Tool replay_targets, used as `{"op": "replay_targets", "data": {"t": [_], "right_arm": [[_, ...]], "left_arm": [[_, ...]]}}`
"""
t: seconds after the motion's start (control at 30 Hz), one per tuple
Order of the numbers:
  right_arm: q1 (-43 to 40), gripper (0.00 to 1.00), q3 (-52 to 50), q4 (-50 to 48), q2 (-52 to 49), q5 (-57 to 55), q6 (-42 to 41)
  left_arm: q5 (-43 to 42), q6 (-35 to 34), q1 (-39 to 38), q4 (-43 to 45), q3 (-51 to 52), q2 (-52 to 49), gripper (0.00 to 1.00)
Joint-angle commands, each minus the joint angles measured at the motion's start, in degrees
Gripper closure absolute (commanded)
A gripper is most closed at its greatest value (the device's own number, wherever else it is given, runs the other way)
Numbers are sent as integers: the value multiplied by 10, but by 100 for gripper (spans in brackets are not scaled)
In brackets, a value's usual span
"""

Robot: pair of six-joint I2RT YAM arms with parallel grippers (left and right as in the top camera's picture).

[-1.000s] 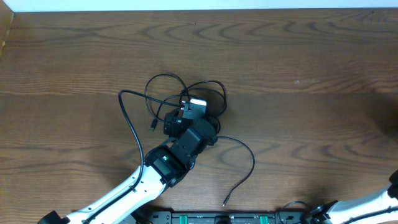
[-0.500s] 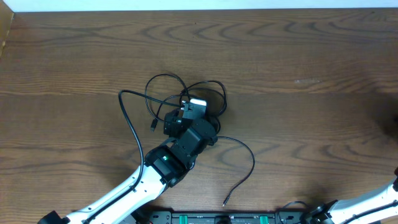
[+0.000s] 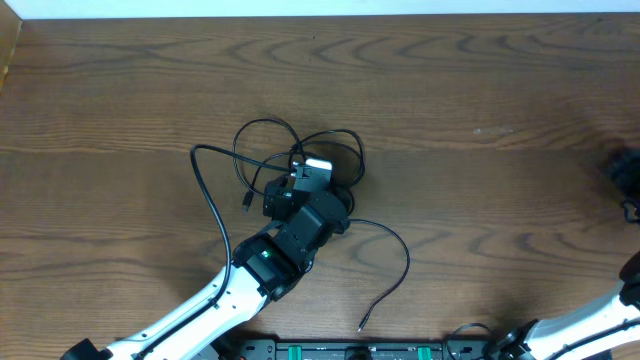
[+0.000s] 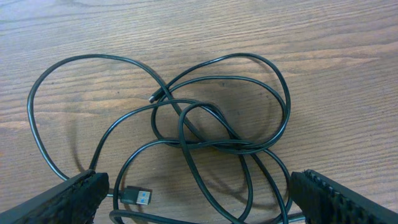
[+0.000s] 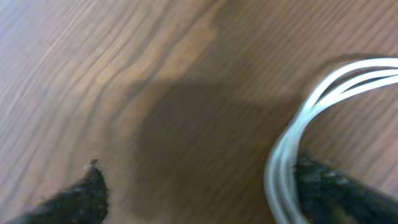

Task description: Untangle cables

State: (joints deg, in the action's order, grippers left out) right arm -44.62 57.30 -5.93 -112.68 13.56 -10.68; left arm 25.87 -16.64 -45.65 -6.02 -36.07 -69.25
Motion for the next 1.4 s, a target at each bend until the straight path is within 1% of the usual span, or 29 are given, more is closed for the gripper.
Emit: {"op": "replay_targets", "data": {"t": [0.0, 0.1, 0.33, 0.5, 0.67, 0.87, 1.0, 1.03, 1.13, 1.2, 1.3, 1.37], "right_arm": [[12, 1, -41, 56, -42, -53, -67], [12, 1, -41, 58, -15, -63, -73], [21, 1, -41, 56, 137, -66, -74], [56, 1, -41, 61, 228, -61, -108], [132, 1, -41, 75, 283, -61, -107], [242, 1, -41, 127, 291, -35, -118], [321, 1, -41, 168, 291, -5, -142], [343, 1, -41, 175, 291, 10, -141], [407, 1, -41, 186, 291, 45, -141], [463, 1, -42, 186, 291, 52, -139], [536, 1, -42, 174, 284, 50, -105], [586, 1, -42, 155, 273, 50, -76]], "left_arm": [[12, 3, 0, -2, -5, 5, 0], [12, 3, 0, -2, -5, 5, 0], [12, 3, 0, -2, -5, 5, 0], [12, 3, 0, -2, -5, 5, 0], [15, 6, 0, 3, -5, 5, 0], [24, 16, 0, 31, -5, 6, 0], [71, 17, 0, 23, -5, 22, 0], [88, 9, 0, 19, -5, 29, 0], [134, -43, 7, 12, -5, 62, 0], [156, -102, 26, -7, -5, 97, 0], [160, -175, 62, -49, -5, 145, 0], [160, -222, 96, -96, -5, 182, 0]]}}
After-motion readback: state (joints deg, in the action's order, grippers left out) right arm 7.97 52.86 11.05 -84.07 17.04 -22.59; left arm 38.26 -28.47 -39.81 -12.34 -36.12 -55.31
